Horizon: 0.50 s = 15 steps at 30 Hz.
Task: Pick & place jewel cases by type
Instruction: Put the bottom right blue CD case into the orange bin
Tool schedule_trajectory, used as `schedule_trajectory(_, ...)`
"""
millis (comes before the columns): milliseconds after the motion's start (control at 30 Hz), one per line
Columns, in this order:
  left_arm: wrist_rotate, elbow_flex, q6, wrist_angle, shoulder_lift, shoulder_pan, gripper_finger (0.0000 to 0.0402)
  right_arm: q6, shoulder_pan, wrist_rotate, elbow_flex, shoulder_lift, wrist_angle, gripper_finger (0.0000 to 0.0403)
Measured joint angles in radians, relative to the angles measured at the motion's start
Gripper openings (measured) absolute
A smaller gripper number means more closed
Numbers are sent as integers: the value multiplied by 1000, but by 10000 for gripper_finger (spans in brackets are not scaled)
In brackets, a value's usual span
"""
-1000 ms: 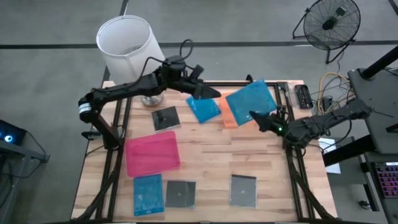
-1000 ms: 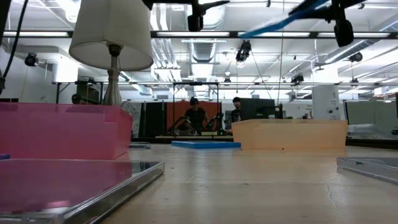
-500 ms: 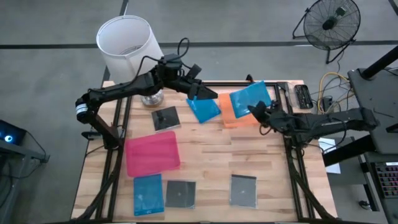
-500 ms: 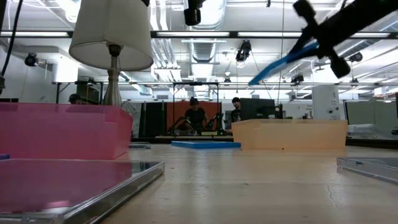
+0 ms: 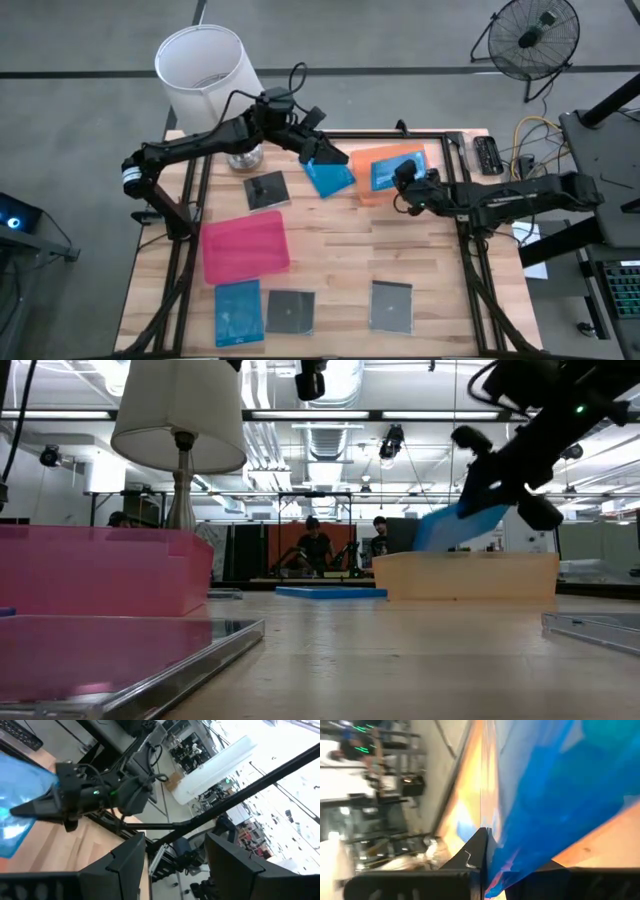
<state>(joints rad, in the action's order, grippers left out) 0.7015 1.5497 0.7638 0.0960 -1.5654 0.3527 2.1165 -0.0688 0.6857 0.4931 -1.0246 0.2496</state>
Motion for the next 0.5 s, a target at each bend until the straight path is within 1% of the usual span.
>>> schedule_trajectory(100,22,0,-7,9,0,0,188,-35,-34,-80,0,-47,-10,26)
schedule_trajectory(200,50,0,-22,21,-1,0,188,-90,-67,-123,-8,-83,-80,26)
schedule_trajectory(267,56,0,-28,19,-1,0,188,-137,-99,-150,-10,-104,-130,26)
schedule_trajectory(433,67,0,-29,19,-1,0,188,-255,-196,-254,-11,-148,-231,26)
schedule_trajectory(500,70,0,-29,19,-1,0,188,-280,-224,-282,-11,-160,-267,26)
